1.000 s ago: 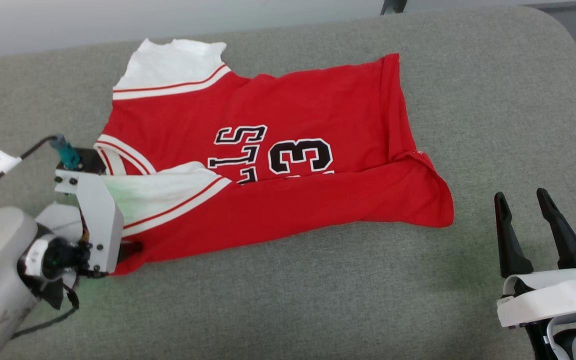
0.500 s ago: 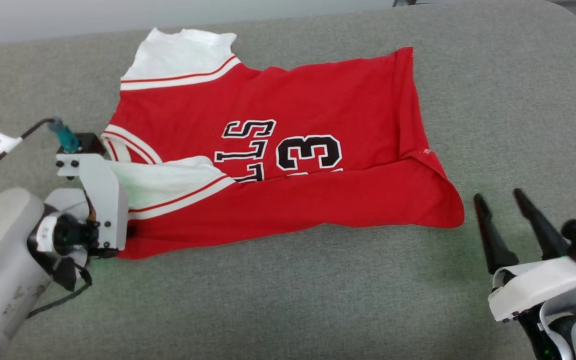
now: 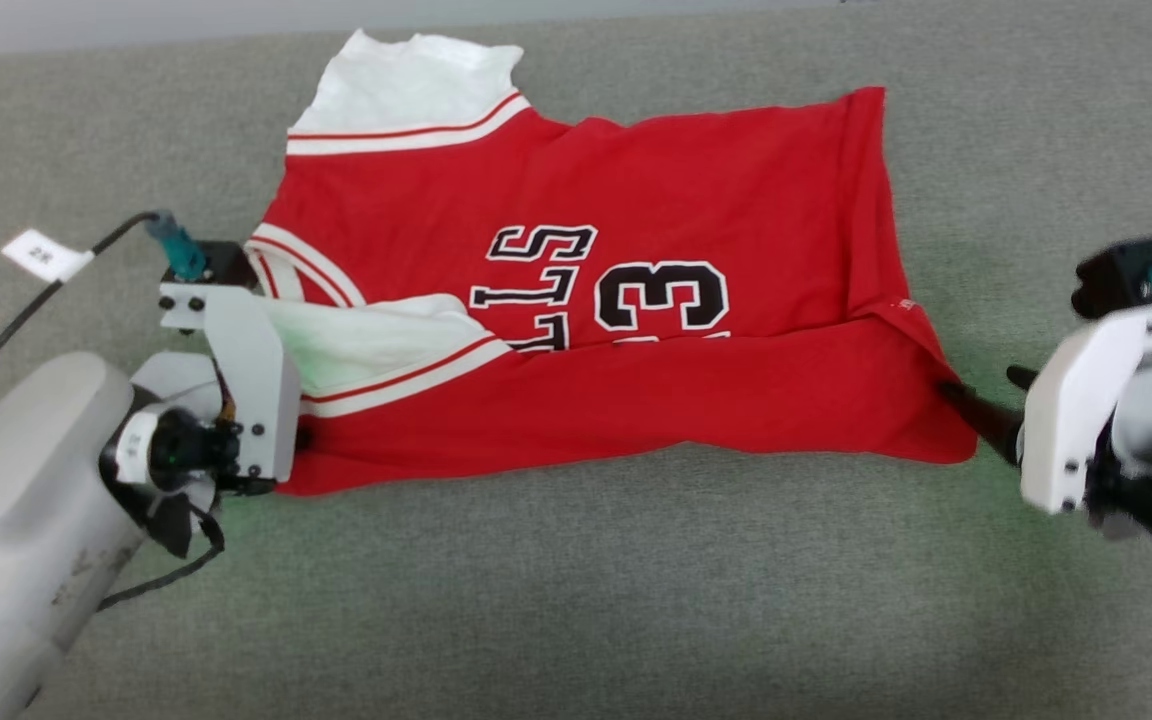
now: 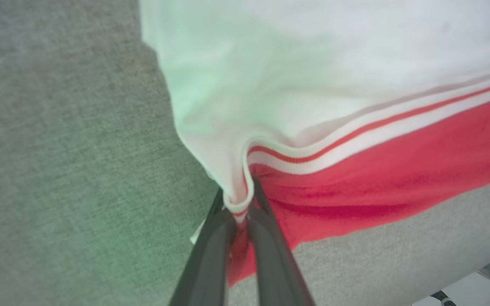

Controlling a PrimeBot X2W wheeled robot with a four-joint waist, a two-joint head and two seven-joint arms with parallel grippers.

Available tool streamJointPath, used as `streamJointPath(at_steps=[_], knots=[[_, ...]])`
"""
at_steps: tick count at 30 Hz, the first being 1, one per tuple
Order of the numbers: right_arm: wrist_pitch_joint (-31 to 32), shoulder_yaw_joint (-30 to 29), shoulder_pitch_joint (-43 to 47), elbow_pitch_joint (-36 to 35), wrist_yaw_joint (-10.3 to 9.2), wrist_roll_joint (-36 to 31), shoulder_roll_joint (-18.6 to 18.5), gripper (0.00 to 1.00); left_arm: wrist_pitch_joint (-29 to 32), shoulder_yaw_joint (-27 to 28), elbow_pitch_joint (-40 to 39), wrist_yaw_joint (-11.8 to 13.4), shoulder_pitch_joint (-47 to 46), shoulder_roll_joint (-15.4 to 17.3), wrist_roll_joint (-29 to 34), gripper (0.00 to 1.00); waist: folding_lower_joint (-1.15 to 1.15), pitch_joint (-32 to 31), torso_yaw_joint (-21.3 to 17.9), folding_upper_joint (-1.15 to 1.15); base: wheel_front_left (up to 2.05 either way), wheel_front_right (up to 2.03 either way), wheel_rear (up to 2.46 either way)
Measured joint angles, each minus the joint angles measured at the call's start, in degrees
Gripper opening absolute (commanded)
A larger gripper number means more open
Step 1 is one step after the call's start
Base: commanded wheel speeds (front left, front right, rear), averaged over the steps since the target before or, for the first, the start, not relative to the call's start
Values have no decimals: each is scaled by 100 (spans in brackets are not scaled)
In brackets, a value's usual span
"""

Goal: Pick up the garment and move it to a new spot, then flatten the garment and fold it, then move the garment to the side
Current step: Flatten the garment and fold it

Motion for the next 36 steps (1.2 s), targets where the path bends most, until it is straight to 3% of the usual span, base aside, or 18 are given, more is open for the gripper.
streamJointPath(at_steps=[5, 11, 12, 13, 23, 36], knots=[[913, 74, -619, 648, -1, 213, 136, 100, -15, -31, 55, -100, -136, -132, 35, 0, 0, 84, 101, 0, 0, 0, 0], [1296, 25, -1063, 1402, 0, 79, 388, 100, -75, -27, 145, -194, -288, -292, 41, 0, 0, 203, 207, 0, 0, 0, 0], [1348, 35, -1121, 1481, -1, 38, 415, 62, -100, -20, 163, -200, -298, -316, 38, 0, 0, 218, 225, 0, 0, 0, 0], [1383, 51, -1173, 1553, -1, -8, 423, 0, -118, -15, 179, -215, -308, -333, 38, 0, 0, 232, 242, 0, 0, 0, 0], [1288, 91, -1343, 1842, 2, -47, 356, 0, -197, 32, 431, -354, -308, -434, -99, 0, 0, 147, 347, 0, 0, 0, 0], [1704, -160, -1095, 1528, 1, 360, -155, 0, 71, -16, -44, -238, 6, -156, -214, 0, 0, -299, 567, 0, 0, 0, 0]])
